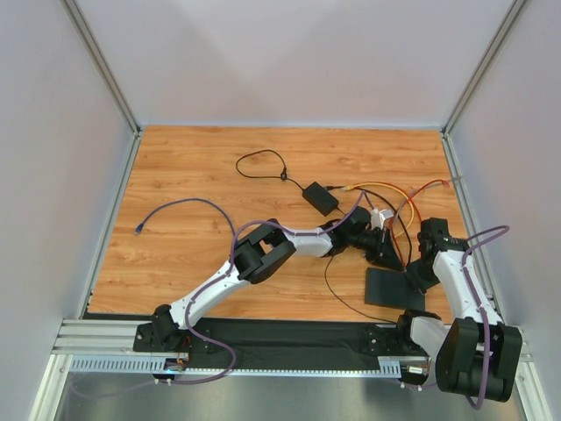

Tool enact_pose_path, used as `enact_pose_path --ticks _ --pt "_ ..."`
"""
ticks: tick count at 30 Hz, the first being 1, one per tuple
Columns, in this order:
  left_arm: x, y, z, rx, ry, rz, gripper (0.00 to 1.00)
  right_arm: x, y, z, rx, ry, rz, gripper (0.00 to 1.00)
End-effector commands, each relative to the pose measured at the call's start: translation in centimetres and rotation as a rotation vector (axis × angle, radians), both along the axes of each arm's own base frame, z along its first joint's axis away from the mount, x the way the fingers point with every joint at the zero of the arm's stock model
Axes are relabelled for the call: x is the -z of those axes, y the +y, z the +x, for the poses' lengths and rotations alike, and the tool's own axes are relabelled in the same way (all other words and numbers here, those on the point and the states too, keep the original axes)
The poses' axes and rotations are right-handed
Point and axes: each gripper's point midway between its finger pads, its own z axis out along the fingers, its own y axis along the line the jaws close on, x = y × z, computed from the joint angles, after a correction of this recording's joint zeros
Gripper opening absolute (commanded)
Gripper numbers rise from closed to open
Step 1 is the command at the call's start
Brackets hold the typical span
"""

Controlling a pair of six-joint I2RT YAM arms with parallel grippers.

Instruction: Pull the plug from the switch port

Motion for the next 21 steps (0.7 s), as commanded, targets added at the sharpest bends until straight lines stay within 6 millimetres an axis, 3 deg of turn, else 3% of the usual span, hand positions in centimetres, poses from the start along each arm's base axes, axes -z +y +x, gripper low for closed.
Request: enact_pose_path --ticks 1,11,21 --pt "-4.1 0.5 4.1 -0.063 -0.045 -0.076 0.0 0.8 -0.5 -0.4 0.007 0.023 -0.031 0.03" --pt "-1.7 1.5 5.5 -0.161 -0.165 0.084 0.0 0.9 -0.4 -0.2 0.011 0.022 -0.026 0.03" --pt "-0.8 1.4 6.3 -0.194 -0.256 0.094 0.0 2.1 -0.5 -0.3 0.01 0.07 -0.034 0.03"
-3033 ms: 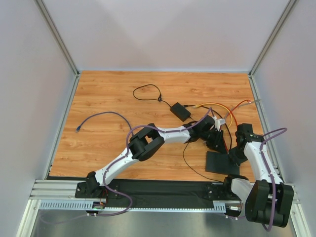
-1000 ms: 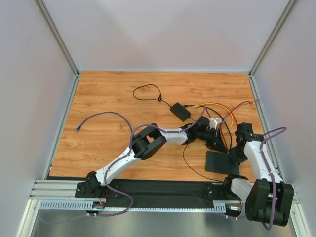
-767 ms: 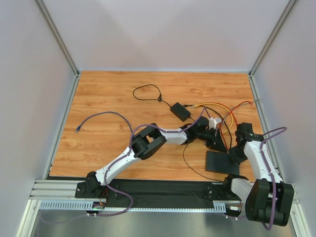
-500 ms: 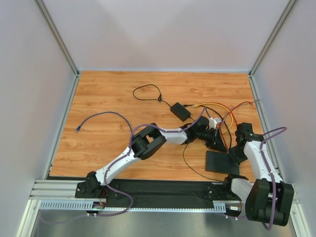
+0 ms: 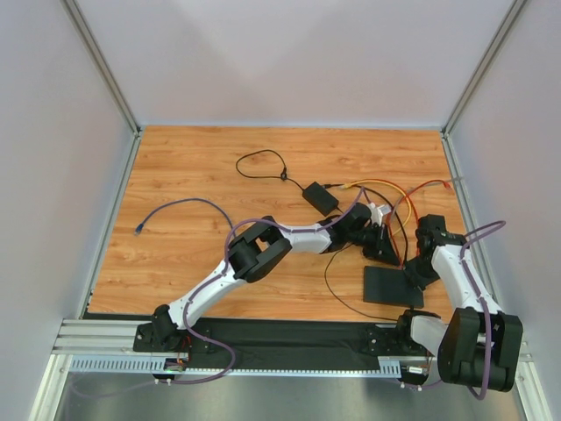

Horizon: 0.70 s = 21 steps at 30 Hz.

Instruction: Pull the plug from the switch port

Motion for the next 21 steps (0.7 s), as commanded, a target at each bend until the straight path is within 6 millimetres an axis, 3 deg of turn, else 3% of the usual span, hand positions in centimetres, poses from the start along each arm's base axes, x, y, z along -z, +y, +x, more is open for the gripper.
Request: enact_pose_path --ticks 1,6,14,21 --pt "-1.5 0.8 4.9 -0.133 -0.159 0.013 0.0 2.0 -0.6 -1.0 0.026 0.057 -0.037 0.03" --pt "-1.7 2.0 5.9 -0.211 -0.214 0.022 0.0 2.8 -0.3 -0.9 0.023 0.066 -0.02 0.03" --pt "-3.5 1.3 5.8 -0.162 -0.234 -0.015 0.0 2.2 -0.8 -0.5 -0.005 0.044 -0.042 0.02" --pt "-4.5 3.8 7.0 -0.142 -0.349 0.118 0.0 2.0 -0.7 -0.2 -0.018 0.034 -0.038 0.03"
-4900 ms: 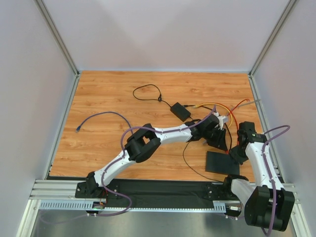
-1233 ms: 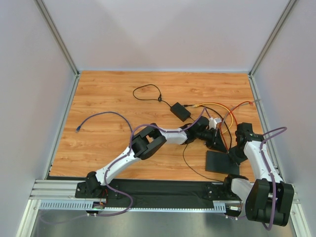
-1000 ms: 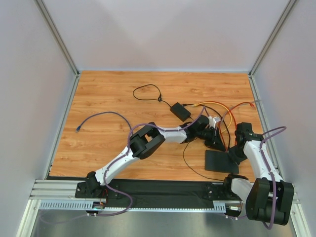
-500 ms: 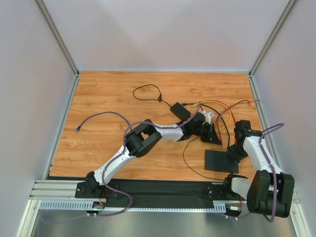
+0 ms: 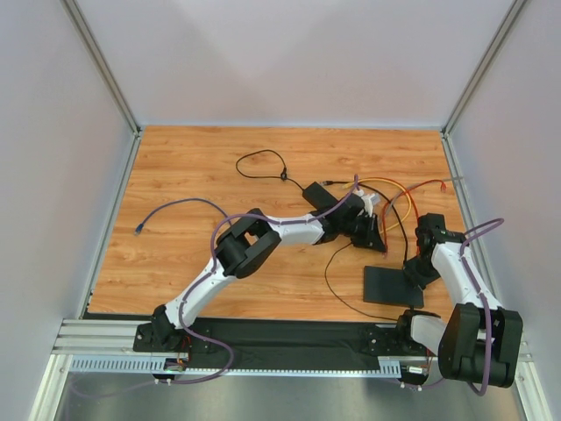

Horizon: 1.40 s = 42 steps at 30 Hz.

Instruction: Pull the plug from the switch port

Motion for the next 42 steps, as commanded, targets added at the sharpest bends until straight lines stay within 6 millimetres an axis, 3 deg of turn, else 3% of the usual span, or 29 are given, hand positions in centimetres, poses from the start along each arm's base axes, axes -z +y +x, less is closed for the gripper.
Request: enact_pose_path --ticks 1,13,17,20,28,31,36,42 --pt "-4.7 1.4 3.0 -0.02 -0.161 0.028 0.0 2.0 -0.6 -0.2 -0.002 0.01 -0.035 0.03" --pt "-4.8 6.2 6.7 -0.036 -0.281 0.189 0.0 2.0 -0.4 -0.1 -0.009 0.001 -0.024 0.03" --pt "-5.7 6.5 6.9 -0.046 -0.291 0.171 0.2 1.5 -0.5 0.3 -0.013 -0.005 -0.028 0.04" --pt "-6.9 6.3 6.5 -0.03 -0.293 0.144 0.3 1.3 -0.6 0.4 -0.015 -0.01 -0.031 0.04" --pt "-9.9 6.7 5.9 -0.021 -0.323 0.123 0.4 0.0 -1.0 1.3 -0.025 -0.04 -0.05 0.04" --pt "-10.9 6.1 5.3 -0.002 -0.329 0.076 0.4 -0.8 -1.1 1.5 -0.02 -0.049 -0.059 0.04" --pt "-11.6 2.6 2.2 0.092 -0.267 -0.027 0.41 -2.5 -1.7 2.3 -0.023 -0.093 -0.088 0.04" --pt "-9.6 -0.7 0.8 0.149 -0.223 -0.029 0.41 -4.2 -2.8 2.6 -0.025 -0.114 -0.13 0.06"
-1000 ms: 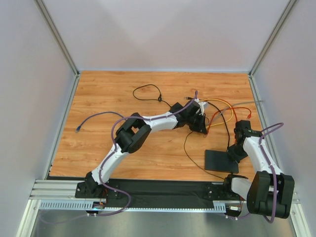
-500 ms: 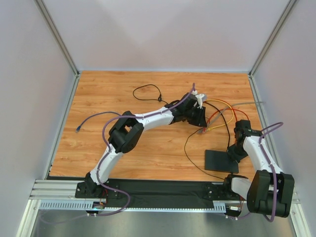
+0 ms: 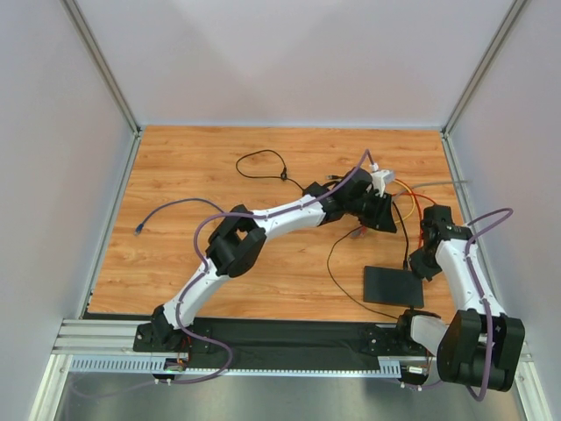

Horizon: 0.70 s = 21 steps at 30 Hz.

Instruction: Pull the plug from the switch port

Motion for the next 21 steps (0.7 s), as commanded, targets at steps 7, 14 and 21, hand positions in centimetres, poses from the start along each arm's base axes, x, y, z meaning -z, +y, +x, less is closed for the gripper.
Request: enact_pose_path --ticks 7,14,21 --pt "0.9 -3.6 -2.8 0.083 0.082 -0.066 0.42 -1.6 -2.3 1.0 0.007 -0.055 -0.051 0.14" --pt "3.4 -4.9 -3.3 0.05 0.2 -0.075 0.4 0.0 -1.0 2.1 -0.037 -0.063 0.037 0.17" --pt "4.6 -6.1 -4.0 0.053 0.226 -0.091 0.4 1.0 -1.1 1.6 -0.028 -0.036 0.032 0.15"
